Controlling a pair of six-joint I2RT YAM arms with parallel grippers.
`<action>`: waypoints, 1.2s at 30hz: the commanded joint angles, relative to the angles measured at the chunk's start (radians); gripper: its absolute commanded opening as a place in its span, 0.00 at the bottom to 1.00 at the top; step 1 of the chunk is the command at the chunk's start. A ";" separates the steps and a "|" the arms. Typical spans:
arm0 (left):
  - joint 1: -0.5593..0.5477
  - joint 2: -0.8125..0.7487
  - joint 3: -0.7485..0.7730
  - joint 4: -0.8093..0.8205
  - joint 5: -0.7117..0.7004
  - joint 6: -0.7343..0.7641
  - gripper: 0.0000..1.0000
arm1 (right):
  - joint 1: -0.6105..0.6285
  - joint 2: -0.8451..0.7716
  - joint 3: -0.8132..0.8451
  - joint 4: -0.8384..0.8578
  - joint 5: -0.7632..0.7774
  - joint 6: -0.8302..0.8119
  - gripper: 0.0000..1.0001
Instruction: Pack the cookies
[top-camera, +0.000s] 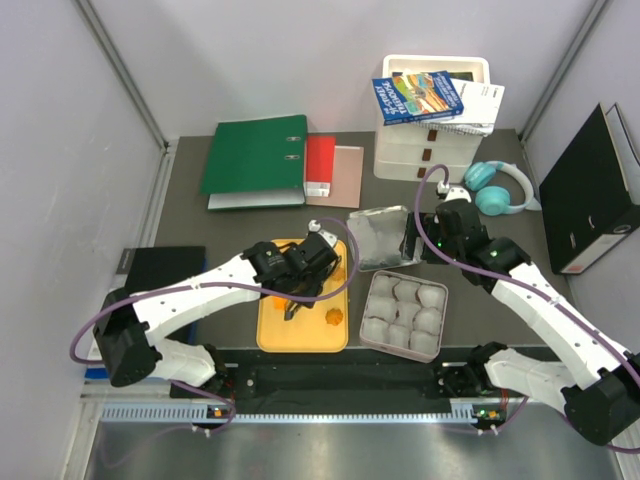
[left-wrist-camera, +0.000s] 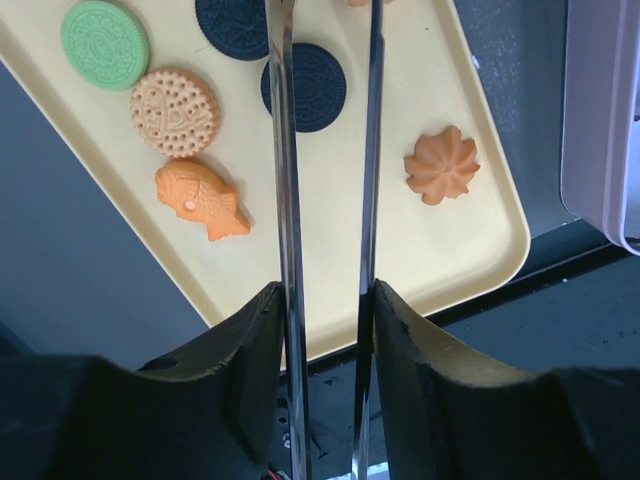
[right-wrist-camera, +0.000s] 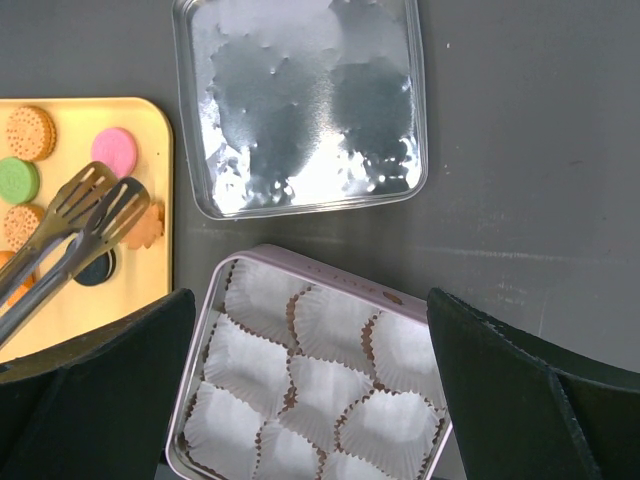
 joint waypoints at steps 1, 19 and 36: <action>-0.003 -0.042 0.049 -0.049 -0.038 -0.006 0.46 | 0.009 0.001 0.008 0.026 0.006 -0.008 0.99; -0.011 -0.023 0.120 -0.053 -0.006 -0.003 0.51 | 0.007 0.010 0.002 0.037 -0.006 -0.006 0.99; -0.022 0.010 0.057 -0.060 0.006 0.002 0.51 | 0.009 0.013 0.011 0.026 0.002 -0.009 0.99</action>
